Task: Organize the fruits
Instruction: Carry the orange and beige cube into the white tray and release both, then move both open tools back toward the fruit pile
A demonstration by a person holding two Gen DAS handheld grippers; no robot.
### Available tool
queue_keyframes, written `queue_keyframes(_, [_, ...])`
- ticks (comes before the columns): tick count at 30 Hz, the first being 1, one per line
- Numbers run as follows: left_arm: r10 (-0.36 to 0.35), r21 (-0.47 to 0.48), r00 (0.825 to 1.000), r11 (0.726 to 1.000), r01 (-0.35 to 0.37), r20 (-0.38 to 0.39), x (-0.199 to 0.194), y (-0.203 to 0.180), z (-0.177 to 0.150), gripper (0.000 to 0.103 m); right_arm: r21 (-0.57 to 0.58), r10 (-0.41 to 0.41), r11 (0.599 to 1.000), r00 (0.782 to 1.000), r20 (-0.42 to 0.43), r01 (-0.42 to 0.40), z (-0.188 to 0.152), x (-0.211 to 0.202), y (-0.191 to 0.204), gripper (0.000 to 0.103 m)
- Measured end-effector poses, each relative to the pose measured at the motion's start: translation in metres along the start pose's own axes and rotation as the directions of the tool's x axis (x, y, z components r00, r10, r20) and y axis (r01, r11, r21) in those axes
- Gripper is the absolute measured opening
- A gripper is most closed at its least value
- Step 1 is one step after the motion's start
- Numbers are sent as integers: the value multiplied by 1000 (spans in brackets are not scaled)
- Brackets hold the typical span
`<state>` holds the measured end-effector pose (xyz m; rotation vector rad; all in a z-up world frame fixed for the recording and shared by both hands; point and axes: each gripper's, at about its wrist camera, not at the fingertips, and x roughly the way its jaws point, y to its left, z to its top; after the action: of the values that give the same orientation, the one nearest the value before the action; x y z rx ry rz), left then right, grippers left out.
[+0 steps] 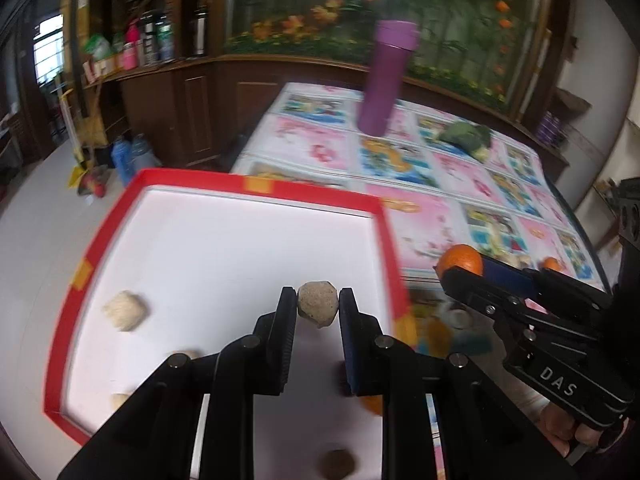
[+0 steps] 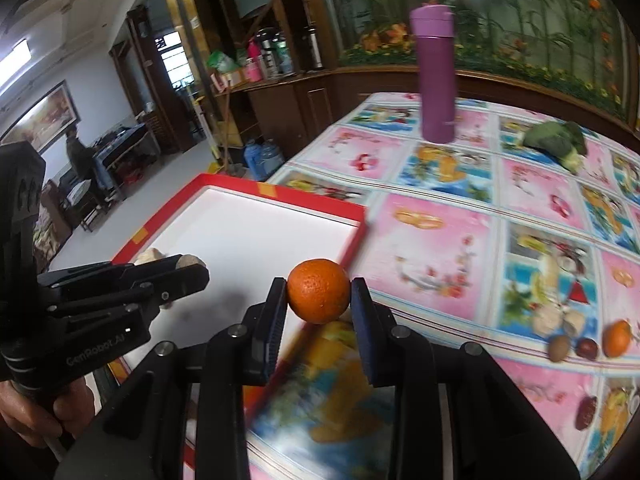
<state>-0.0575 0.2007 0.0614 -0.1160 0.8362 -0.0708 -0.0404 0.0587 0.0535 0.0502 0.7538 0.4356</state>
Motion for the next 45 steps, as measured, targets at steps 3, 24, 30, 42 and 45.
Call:
queue_keyframes(3, [53,-41,999,998,-52,13,-2,27,3,20,-21,31,999,999,-25,-32,7,19,18,35])
queue_keyframes(24, [184,-23,977,982,-188,-110,40,55,1,34,-73,9,997,981,-193,-24,1,76,42,36])
queue_keyframes(30, [190,-35,975,980,-195,-114,33,54,-1,58,-12,56,998,984,-172,-59,2,64,33,40])
queue_keyframes(42, [102,-34,990,994,-106,-93,17,14,-3,63,96,35,995,997,-65,-28,-6,6,-14,44])
queue_keyframes(45, [78,-11,993,997,-79,-86,12,-3,-4,63,126,-5,992,999,-41,10,-14,-12,-36,44])
